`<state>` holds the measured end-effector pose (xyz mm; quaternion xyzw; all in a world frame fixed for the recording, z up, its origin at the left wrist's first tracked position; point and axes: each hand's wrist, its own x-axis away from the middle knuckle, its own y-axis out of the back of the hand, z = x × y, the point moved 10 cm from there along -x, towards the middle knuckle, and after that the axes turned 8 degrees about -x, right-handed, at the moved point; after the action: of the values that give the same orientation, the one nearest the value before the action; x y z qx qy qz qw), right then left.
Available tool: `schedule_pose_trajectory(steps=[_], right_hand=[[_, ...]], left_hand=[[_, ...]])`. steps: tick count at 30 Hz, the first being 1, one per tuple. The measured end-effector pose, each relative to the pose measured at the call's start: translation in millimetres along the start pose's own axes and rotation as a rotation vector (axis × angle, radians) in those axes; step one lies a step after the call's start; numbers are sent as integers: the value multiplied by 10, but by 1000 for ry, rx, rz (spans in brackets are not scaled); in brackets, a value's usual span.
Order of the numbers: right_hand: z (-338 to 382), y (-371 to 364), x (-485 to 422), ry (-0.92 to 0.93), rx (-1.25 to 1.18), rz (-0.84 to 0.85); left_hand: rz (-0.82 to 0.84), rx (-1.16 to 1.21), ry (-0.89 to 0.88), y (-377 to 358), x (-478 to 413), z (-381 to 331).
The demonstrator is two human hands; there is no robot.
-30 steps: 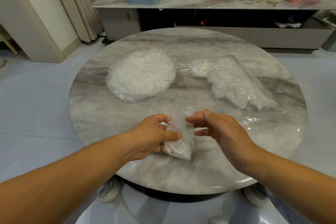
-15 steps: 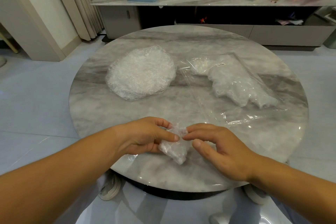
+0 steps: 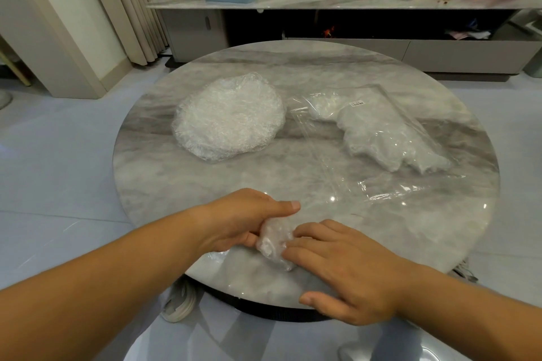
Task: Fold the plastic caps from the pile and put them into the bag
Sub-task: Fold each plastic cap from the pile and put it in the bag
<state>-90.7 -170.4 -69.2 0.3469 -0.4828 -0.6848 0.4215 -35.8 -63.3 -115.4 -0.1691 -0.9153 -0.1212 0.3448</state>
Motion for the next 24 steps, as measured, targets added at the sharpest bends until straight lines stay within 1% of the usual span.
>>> schedule_pose_trajectory(steps=[3, 5, 6, 9, 11, 13, 15, 16, 17, 19, 24], right_hand=[[17, -22, -2, -14, 28, 3], [-46, 62, 33, -64, -47, -64], [-94, 123, 62, -104, -129, -108], [-272, 275, 191, -243, -411, -250], [-452, 301, 272, -430, -646, -333], [-613, 275, 312, -607, -979, -431], [-713, 225, 304, -683, -1324, -519], [-735, 220, 303, -702, -1462, -542], [-746, 239, 300, -712, -1544, -556], [-801, 341, 355, -733, -1563, -604], [-1004, 675, 594, -741, -1363, -755]], left_hand=[[-107, -93, -45, 62, -31, 12], [-101, -35, -39, 102, -26, 23], [-97, 29, -41, 136, -22, 14], [-133, 184, -98, 276, -15, -85], [-167, 218, -152, 311, -6, -179], [-171, 233, -200, 266, 3, -290], [-153, 248, -244, 182, 9, -412], [-138, 249, -264, 128, 11, -477], [-127, 248, -282, 79, 16, -537], [-116, 248, -320, -16, 28, -670], [-139, 221, -405, -233, 22, -988]])
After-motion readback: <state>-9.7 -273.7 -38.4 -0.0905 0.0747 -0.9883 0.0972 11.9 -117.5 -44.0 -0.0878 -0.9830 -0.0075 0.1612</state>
